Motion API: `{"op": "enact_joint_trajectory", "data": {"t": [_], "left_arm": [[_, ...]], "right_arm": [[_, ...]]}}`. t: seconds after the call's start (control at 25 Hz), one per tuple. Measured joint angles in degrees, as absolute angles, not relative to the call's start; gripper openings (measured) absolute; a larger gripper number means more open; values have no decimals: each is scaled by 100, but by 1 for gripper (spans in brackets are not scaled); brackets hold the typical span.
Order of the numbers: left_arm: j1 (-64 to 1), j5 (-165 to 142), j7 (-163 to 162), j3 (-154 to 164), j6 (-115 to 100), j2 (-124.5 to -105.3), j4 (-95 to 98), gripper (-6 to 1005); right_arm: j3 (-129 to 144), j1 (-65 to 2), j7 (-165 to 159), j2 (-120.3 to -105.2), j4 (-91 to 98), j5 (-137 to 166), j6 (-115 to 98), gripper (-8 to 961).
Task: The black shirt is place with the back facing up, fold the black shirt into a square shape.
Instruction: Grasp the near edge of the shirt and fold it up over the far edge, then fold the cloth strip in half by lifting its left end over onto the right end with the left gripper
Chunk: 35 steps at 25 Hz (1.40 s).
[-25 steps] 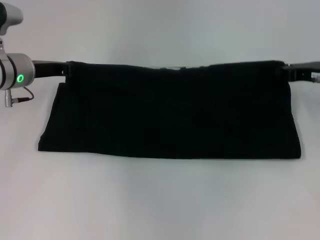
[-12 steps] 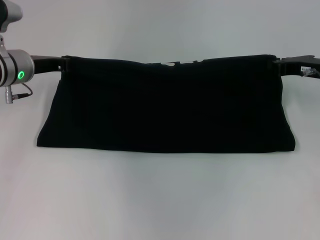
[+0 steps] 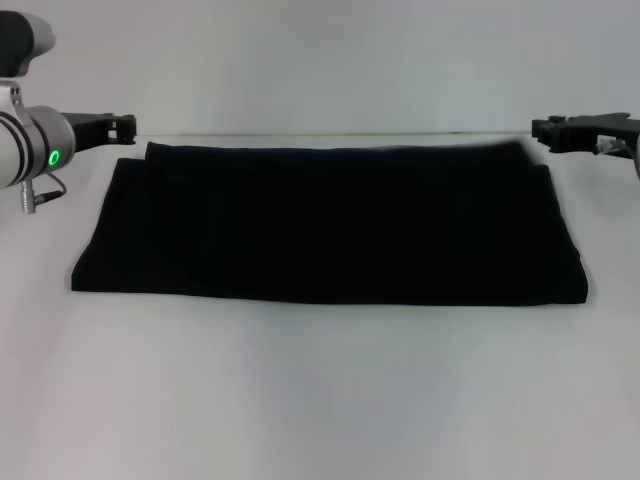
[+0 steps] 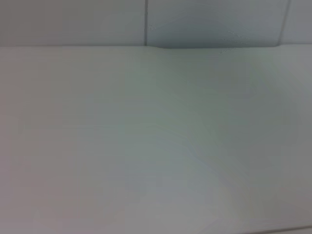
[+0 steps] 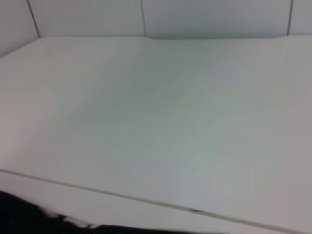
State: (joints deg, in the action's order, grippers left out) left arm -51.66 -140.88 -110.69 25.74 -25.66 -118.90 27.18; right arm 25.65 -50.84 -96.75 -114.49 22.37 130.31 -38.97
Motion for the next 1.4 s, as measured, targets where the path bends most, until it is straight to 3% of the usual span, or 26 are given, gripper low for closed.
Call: {"op": "enact_joint_trajectory", "data": {"t": [0.16,0.4,0.48,0.6,1.04,1.4], "left_arm": [[-5193,-14086,-11097,2575,-2090,-11873,2558,183],[-5060,-14062,-11380,2525,-2434,-11812,2782,402],[-4958,-14062,-11573,2519,-2869,-11788,2996,471],[-4715,-14062,-11996,2515,-3936,-11738,3482,711],[-3999,-14113,-12684,2393,-6919,-11724,4514,883],[-3602,-14125,-12728,2302,-7682,-11796,4768,877]], "right_arm": [[2593,-5086,-9652,-11499,2360,13027,-3566,166],[2567,-5021,-9870,-11458,2615,12926,-3909,401],[2557,-4924,-9997,-11415,2737,12832,-4326,437],[2535,-4670,-10145,-11339,2935,12528,-5201,491],[2565,-3831,-10678,-10937,3036,11910,-7495,597],[2595,-3606,-10976,-10750,3047,12122,-7779,680]]}}
